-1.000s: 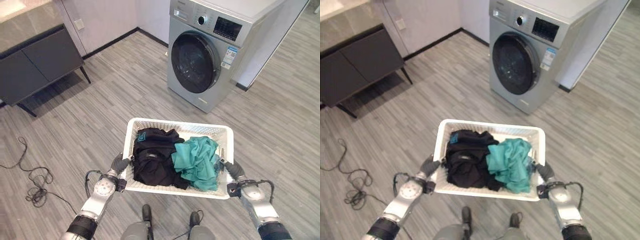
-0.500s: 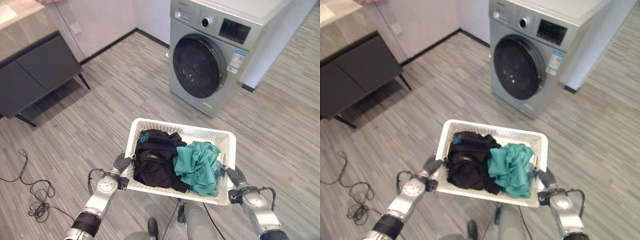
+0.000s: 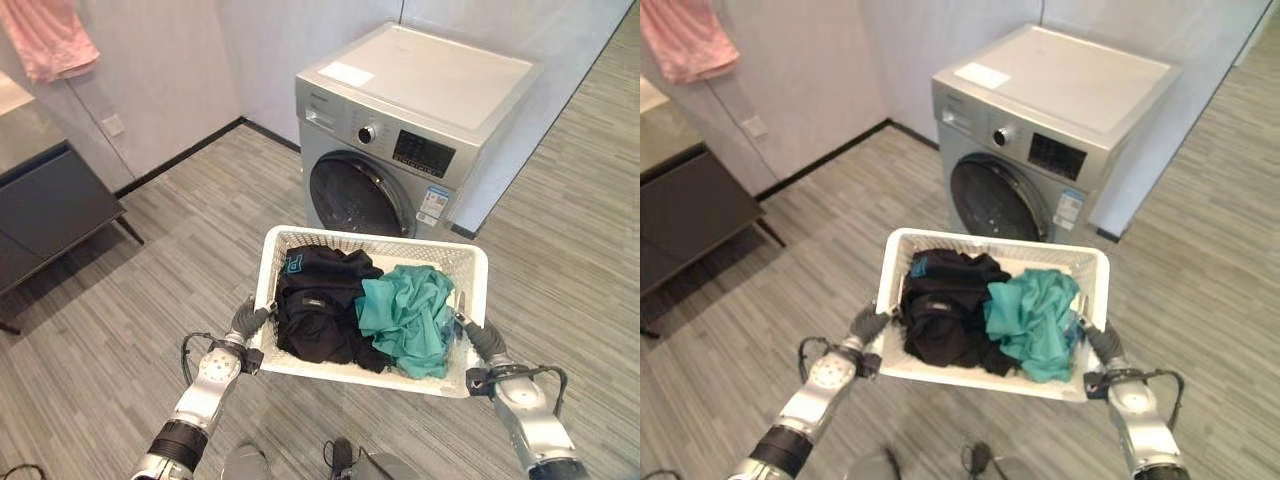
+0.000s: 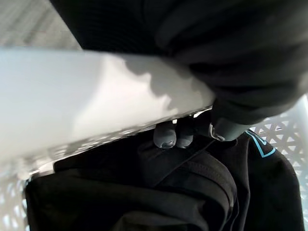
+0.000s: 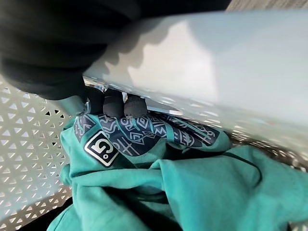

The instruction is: Grab the laundry basket,head to the washer,open it,put in the laundry and shut it.

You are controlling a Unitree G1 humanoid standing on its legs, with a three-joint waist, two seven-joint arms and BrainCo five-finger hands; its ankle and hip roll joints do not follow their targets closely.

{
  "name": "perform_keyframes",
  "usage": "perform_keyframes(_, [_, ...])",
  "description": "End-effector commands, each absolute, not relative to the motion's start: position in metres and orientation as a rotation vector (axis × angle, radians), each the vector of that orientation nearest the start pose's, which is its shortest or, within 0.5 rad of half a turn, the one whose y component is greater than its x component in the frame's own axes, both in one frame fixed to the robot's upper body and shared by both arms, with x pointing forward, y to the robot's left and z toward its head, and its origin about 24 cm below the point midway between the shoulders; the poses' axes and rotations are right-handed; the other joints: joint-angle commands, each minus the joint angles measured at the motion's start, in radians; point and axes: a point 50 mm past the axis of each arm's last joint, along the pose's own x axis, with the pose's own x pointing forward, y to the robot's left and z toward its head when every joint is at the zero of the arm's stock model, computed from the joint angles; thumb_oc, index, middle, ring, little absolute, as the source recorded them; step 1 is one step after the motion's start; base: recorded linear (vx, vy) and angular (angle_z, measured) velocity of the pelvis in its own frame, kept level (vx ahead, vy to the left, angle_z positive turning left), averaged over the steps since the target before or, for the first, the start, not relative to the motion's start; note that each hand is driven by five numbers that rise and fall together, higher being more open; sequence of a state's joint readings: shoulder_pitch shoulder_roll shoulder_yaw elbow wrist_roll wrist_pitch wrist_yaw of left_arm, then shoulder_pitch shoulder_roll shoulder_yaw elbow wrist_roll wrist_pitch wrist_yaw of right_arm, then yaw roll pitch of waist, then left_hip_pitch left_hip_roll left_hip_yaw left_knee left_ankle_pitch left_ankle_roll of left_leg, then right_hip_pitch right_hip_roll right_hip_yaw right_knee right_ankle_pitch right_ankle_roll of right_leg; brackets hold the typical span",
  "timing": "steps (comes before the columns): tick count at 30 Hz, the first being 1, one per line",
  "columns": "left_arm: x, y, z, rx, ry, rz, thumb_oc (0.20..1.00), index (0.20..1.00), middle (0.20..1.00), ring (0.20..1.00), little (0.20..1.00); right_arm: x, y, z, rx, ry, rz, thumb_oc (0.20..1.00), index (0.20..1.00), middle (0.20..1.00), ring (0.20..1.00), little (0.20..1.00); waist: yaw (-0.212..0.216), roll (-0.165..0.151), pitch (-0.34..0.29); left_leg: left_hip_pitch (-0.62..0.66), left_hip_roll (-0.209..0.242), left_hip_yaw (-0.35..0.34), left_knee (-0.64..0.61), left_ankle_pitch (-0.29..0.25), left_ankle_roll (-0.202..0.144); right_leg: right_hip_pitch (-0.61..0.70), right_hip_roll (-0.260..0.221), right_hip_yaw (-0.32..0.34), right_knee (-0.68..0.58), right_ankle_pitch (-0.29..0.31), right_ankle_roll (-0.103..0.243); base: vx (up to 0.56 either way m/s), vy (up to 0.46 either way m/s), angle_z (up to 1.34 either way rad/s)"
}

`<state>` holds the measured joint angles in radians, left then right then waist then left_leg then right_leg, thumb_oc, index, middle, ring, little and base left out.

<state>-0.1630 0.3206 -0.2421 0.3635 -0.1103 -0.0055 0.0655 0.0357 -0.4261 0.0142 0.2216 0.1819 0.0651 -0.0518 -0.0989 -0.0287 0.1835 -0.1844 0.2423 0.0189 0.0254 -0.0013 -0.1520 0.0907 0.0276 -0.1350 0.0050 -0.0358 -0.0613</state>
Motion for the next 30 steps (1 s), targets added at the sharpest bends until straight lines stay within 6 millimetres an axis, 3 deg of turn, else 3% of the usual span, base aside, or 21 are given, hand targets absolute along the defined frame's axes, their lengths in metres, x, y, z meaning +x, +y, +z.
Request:
perform_keyframes(1, [0.282, 0.220, 0.036, 0.295, 0.055, 0.079, 0.200, 0.200, 0.200, 0.200, 0.200, 0.244, -0.294, 0.049, -0.312, 0.099, -0.264, 0.200, 0.200, 0.200, 0.200, 0.200, 0.053, 0.031, -0.035, 0.029, -0.007, -0.129, -0.075, 0.118, 0.014, -0.031, -0.080, 0.115, 0.060, -0.124, 0.090, 0.42, 0.355, -1.04])
perform_keyframes(2, [0.280, 0.223, 0.037, 0.304, 0.048, 0.088, 0.200, 0.200, 0.200, 0.200, 0.200, 0.247, -0.292, 0.048, -0.308, 0.098, -0.263, 0.200, 0.200, 0.200, 0.200, 0.200, 0.060, 0.043, -0.036, 0.014, -0.030, -0.191, -0.060, 0.116, 0.005, -0.010, -0.089, 0.152, 0.061, -0.136, 0.101, 0.34, 0.306, -0.95])
perform_keyframes(3, [0.280, 0.223, 0.037, 0.304, 0.048, 0.089, 0.200, 0.200, 0.200, 0.200, 0.200, 0.247, -0.292, 0.048, -0.308, 0.098, -0.263, 0.200, 0.200, 0.200, 0.200, 0.200, 0.060, 0.042, -0.035, 0.012, -0.032, -0.191, -0.051, 0.111, 0.006, -0.009, -0.091, 0.153, 0.061, -0.137, 0.101, 0.35, 0.385, -0.68])
perform_keyframes(5, [0.277, 0.224, 0.036, 0.300, 0.048, 0.085, 0.200, 0.200, 0.200, 0.200, 0.200, 0.248, -0.288, 0.042, -0.295, 0.120, -0.251, 0.200, 0.200, 0.200, 0.200, 0.200, 0.065, 0.069, -0.053, 0.029, -0.061, -0.223, -0.021, 0.083, 0.011, 0.006, -0.118, 0.180, 0.068, -0.145, 0.122, 0.31, 0.448, -0.59])
perform_keyframes(7, [0.278, 0.227, 0.040, 0.321, 0.033, 0.087, 0.200, 0.200, 0.200, 0.200, 0.200, 0.247, -0.284, 0.040, -0.280, 0.125, -0.247, 0.200, 0.200, 0.200, 0.200, 0.200, 0.062, 0.065, -0.062, 0.016, -0.126, -0.161, 0.089, 0.002, 0.044, -0.005, -0.210, 0.211, 0.080, -0.107, 0.165, 0.30, 0.540, -0.75])
perform_keyframes(8, [0.278, 0.227, 0.040, 0.321, 0.033, 0.087, 0.200, 0.200, 0.200, 0.200, 0.200, 0.247, -0.283, 0.040, -0.280, 0.125, -0.247, 0.200, 0.200, 0.200, 0.200, 0.200, 0.066, 0.061, -0.063, 0.015, -0.129, -0.155, 0.094, -0.003, 0.047, -0.005, -0.214, 0.216, 0.079, -0.107, 0.168, 0.14, 0.331, -0.59])
perform_keyframes(10, [0.276, 0.235, 0.045, 0.357, 0.021, 0.108, 0.200, 0.200, 0.200, 0.200, 0.200, 0.249, -0.280, 0.041, -0.270, 0.114, -0.250, 0.200, 0.200, 0.200, 0.200, 0.200, 0.072, 0.060, -0.067, 0.029, -0.157, -0.090, 0.115, -0.043, 0.085, -0.042, -0.270, 0.226, 0.095, -0.059, 0.192, 0.13, 0.392, -0.54])
perform_keyframes(12, [0.274, 0.249, 0.053, 0.384, 0.006, 0.152, 0.200, 0.200, 0.200, 0.200, 0.200, 0.256, -0.273, 0.045, -0.273, 0.092, -0.236, 0.200, 0.200, 0.200, 0.200, 0.200, 0.100, 0.070, -0.067, 0.052, -0.163, -0.011, 0.111, -0.072, 0.112, -0.095, -0.314, 0.128, 0.134, -0.026, 0.182, 0.12, 0.403, -1.13])
perform_keyframes(14, [0.268, 0.264, 0.061, 0.411, -0.012, 0.198, 0.200, 0.200, 0.200, 0.200, 0.200, 0.262, -0.269, 0.050, -0.282, 0.068, -0.227, 0.200, 0.200, 0.200, 0.200, 0.200, 0.120, 0.078, -0.071, 0.079, -0.167, 0.047, 0.094, -0.086, 0.130, -0.107, -0.333, -0.012, 0.171, -0.032, 0.167, 0.14, 0.388, -1.58])
perform_keyframes(15, [0.265, 0.270, 0.065, 0.436, -0.024, 0.208, 0.200, 0.200, 0.200, 0.200, 0.200, 0.262, -0.270, 0.055, -0.299, 0.050, -0.223, 0.200, 0.200, 0.200, 0.200, 0.200, 0.114, 0.076, -0.075, 0.114, -0.184, 0.083, 0.072, -0.096, 0.143, -0.112, -0.302, -0.055, 0.204, -0.053, 0.166, 0.13, 0.311, -1.11])
perform_keyframes(16, [0.265, 0.270, 0.065, 0.436, -0.024, 0.208, 0.200, 0.200, 0.200, 0.200, 0.200, 0.262, -0.270, 0.055, -0.299, 0.050, -0.223, 0.200, 0.200, 0.200, 0.200, 0.200, 0.115, 0.076, -0.077, 0.111, -0.183, 0.084, 0.068, -0.090, 0.143, -0.116, -0.302, -0.054, 0.201, -0.049, 0.165, 0.23, 0.339, -0.94])
perform_keyframes(17, [0.266, 0.272, 0.067, 0.449, -0.030, 0.214, 0.200, 0.200, 0.200, 0.200, 0.200, 0.260, -0.275, 0.059, -0.321, 0.042, -0.232, 0.200, 0.200, 0.200, 0.200, 0.200, 0.092, 0.071, -0.074, 0.152, -0.211, 0.083, 0.042, -0.097, 0.161, -0.148, -0.210, 0.010, 0.207, -0.075, 0.163, 0.12, 0.147, -0.63])
perform_keyframes(19, [0.267, 0.274, 0.068, 0.447, -0.032, 0.222, 0.200, 0.200, 0.200, 0.200, 0.200, 0.259, -0.278, 0.062, -0.329, 0.031, -0.233, 0.200, 0.200, 0.200, 0.200, 0.200, 0.084, 0.070, -0.074, 0.174, -0.221, 0.085, 0.021, -0.100, 0.164, -0.168, -0.178, 0.040, 0.192, -0.072, 0.165, 0.15, 0.137, -0.23])
perform_keyframes(25, [0.282, 0.265, 0.076, 0.426, -0.071, 0.223, 0.200, 0.200, 0.200, 0.200, 0.200, 0.259, -0.282, 0.069, -0.335, 0.008, -0.245, 0.200, 0.200, 0.200, 0.200, 0.200, 0.045, 0.059, -0.041, 0.243, -0.244, 0.075, -0.001, -0.145, 0.177, -0.292, -0.133, 0.088, 0.067, 0.028, 0.190, 0.19, 0.028, 0.01])
perform_keyframes(27, [0.292, 0.253, 0.079, 0.413, -0.089, 0.189, 0.200, 0.200, 0.200, 0.200, 0.200, 0.257, -0.282, 0.068, -0.335, 0.013, -0.251, 0.200, 0.200, 0.200, 0.200, 0.200, 0.026, 0.045, -0.028, 0.285, -0.254, 0.071, 0.014, -0.187, 0.170, -0.330, -0.145, 0.041, -0.001, 0.064, 0.211, 0.31, -0.059, 0.30])
perform_keyframes(30, [0.294, 0.247, 0.072, 0.395, -0.062, 0.173, 0.200, 0.200, 0.200, 0.200, 0.200, 0.259, -0.274, 0.064, -0.329, 0.018, -0.222, 0.200, 0.200, 0.200, 0.200, 0.200, 0.015, 0.040, -0.037, 0.345, -0.256, 0.093, 0.027, -0.226, 0.158, -0.337, -0.159, -0.098, -0.025, 0.083, 0.216, 0.33, -0.088, 0.21])
